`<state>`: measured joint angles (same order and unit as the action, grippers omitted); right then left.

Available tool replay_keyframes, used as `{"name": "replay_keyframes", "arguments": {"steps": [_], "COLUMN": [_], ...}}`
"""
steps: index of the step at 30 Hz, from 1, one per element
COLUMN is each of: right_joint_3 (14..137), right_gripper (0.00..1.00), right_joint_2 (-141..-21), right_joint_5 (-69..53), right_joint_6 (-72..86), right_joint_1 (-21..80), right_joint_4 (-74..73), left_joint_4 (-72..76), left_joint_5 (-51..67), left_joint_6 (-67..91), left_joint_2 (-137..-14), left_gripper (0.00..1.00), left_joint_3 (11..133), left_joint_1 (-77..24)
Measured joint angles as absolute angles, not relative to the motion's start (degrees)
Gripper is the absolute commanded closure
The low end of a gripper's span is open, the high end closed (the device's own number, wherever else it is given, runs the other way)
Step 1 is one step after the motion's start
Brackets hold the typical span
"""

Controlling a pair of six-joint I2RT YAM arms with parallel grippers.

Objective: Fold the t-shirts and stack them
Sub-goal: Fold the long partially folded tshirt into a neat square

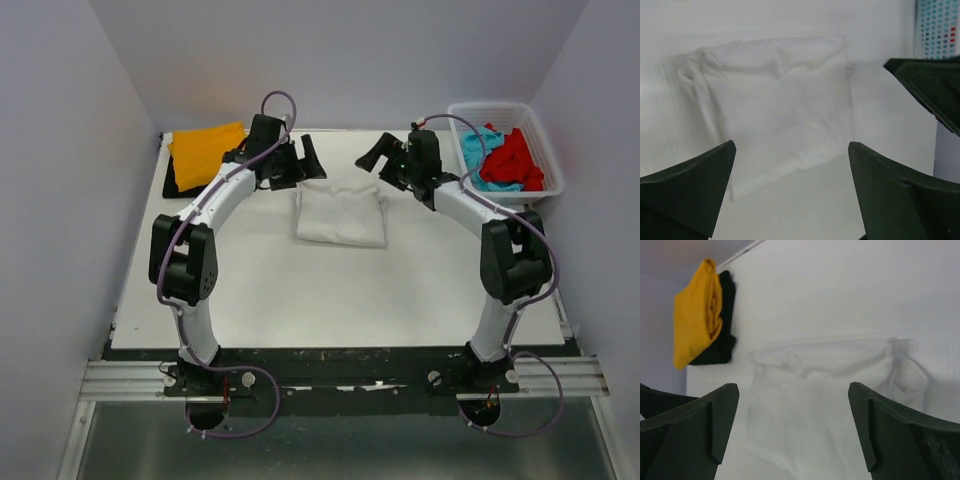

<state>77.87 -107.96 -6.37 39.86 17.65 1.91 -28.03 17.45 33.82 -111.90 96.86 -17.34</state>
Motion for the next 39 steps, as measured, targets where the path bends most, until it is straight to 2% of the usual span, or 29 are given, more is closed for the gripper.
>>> {"name": "replay_keyframes", "arguments": {"steps": [3,7,14,20,25,30,33,39], "right_joint_3": [77.1,76.5,76.8,76.4,68.9,55.8,47.5,37.0], "right_gripper": [0.00,0.00,0.00,0.00,0.00,0.00,0.00,0.00], "right_joint_2": [-108.7,-113.4,-121.9,-120.9,-113.3,-97.4,-87.4,-76.9], "right_joint_5": [-14.5,-20.5,-18.3,-16.0,-17.2,-20.9,-24.1,-28.8], "right_joint_6": [41.6,43.7,43.5,41.9,40.4,40.1,41.4,45.5], "right_joint_1": [17.6,17.7,17.8,18.5,18.4,18.3,18.7,22.3], "right_joint_4": [6.9,12.3,13.7,13.0,10.8,11.7,13.7,17.2], "left_joint_4": [-23.4,-19.2,-17.5,-9.7,-4.1,-1.3,-2.4,-6.5], "left_joint_5": [20.8,23.2,23.5,23.9,23.6,22.1,20.9,20.2], "left_joint_6": [34.6,35.4,35.6,36.4,37.8,39.8,41.6,44.2], "left_joint_2": [-107.1,-107.8,-114.4,-107.6,-103.3,-97.4,-90.8,-82.9], "left_gripper": [0.02,0.02,0.02,0.02,0.02,0.01,0.01,0.01], "left_joint_3": [90.3,84.2,78.8,67.8,60.2,52.6,46.2,42.9], "left_joint_1": [-19.7,-22.8,-22.9,-23.5,-26.7,-30.3,-33.0,-38.9]}}
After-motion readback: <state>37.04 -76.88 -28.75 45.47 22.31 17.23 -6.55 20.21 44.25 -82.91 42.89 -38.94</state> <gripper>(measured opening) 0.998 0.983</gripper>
